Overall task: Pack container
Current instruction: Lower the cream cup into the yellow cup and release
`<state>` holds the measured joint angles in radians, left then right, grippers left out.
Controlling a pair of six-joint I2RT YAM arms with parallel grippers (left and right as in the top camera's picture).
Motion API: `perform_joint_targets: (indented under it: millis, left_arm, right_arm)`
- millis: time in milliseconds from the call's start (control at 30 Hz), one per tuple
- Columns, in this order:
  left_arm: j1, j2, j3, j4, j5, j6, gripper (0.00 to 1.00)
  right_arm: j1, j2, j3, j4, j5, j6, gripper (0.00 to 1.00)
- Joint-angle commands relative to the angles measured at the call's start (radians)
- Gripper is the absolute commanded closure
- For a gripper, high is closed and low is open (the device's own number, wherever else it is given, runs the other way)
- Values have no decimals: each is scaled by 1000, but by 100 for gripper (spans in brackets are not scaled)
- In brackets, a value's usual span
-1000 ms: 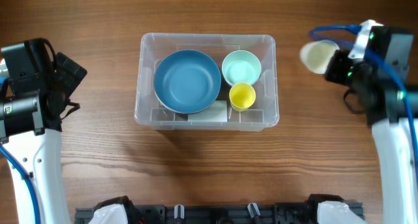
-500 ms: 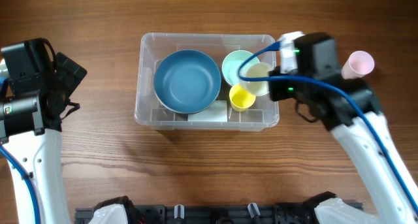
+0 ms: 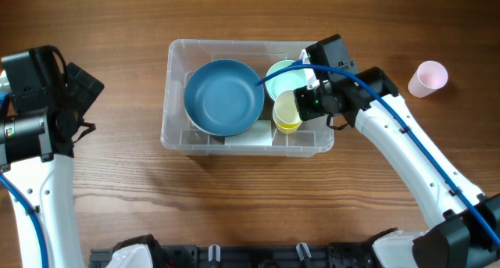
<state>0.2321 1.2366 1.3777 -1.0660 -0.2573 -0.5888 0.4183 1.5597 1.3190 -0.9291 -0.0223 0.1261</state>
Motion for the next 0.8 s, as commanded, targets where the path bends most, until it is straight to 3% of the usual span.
perform_joint_targets:
  millis: [0,400,533,600,767]
  left_arm:
    - [6,-4,16,2,-2,-2,0]
    - [6,-4,16,2,-2,-2,0]
    - [6,-4,16,2,-2,-2,0]
    - [6,-4,16,2,-2,-2,0]
    - [6,-4,16,2,-2,-2,0]
  right_arm:
    - [4,4,6,1,7,6,96]
    - [4,4,6,-43,89,34,95]
    - [4,4,6,-39,89,34,60]
    - [4,4,6,-34,89,34,35]
    - [2,-1,7,-2,90,43,29]
